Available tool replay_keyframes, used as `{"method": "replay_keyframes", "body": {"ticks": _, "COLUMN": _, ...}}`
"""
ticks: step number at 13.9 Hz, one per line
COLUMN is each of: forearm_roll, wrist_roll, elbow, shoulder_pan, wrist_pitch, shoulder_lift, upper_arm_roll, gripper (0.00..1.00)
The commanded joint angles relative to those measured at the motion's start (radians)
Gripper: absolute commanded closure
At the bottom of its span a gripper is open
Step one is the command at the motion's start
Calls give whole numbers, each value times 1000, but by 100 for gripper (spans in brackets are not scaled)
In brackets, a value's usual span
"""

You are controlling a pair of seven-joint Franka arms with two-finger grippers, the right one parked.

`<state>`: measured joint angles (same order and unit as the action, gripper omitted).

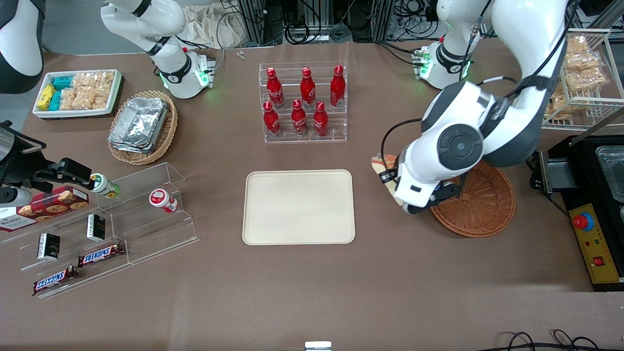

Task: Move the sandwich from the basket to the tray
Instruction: 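Carry the sandwich with the left gripper over the cream tray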

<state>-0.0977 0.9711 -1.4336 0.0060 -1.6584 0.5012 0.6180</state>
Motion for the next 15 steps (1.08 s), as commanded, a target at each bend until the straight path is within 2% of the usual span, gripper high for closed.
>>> {"method": "replay_keyframes", "body": {"ticks": 1, "forearm_roll": -126, "wrist_roll": -5, "elbow": 21, "shoulder_pan": -85, "wrist_pitch": -43, "shoulder_lift": 72, "upper_arm_roll": 11, "gripper": 100}}
{"method": "replay_keyframes", "body": {"ticks": 2, "forearm_roll": -151, "wrist_roll": -6, "elbow": 19, "shoulder_pan": -105, "wrist_pitch": -67, "shoulder_lift": 94, "upper_arm_roll": 14, "gripper": 100}}
{"method": "replay_keyframes", "body": {"ticks": 8, "forearm_roll": -160, "wrist_roll": -70, "elbow": 18, "shoulder_pan": -170, "wrist_pitch": -190, "shoulder_lift": 201, "upper_arm_roll": 14, "gripper": 100}}
{"method": "replay_keyframes", "body": {"ticks": 13, "forearm_roll": -171, "wrist_roll": -238, "elbow": 18, "shoulder_pan": -179, "wrist_pitch": -293, "shoulder_lift": 270, "upper_arm_roll": 11, "gripper": 100}}
{"method": "replay_keyframes", "body": {"ticks": 15, "forearm_roll": -242, "wrist_roll": -241, "elbow": 18, "shoulder_pan": -204, "wrist_pitch": -313, "shoulder_lift": 292, "upper_arm_roll": 9, "gripper": 100}}
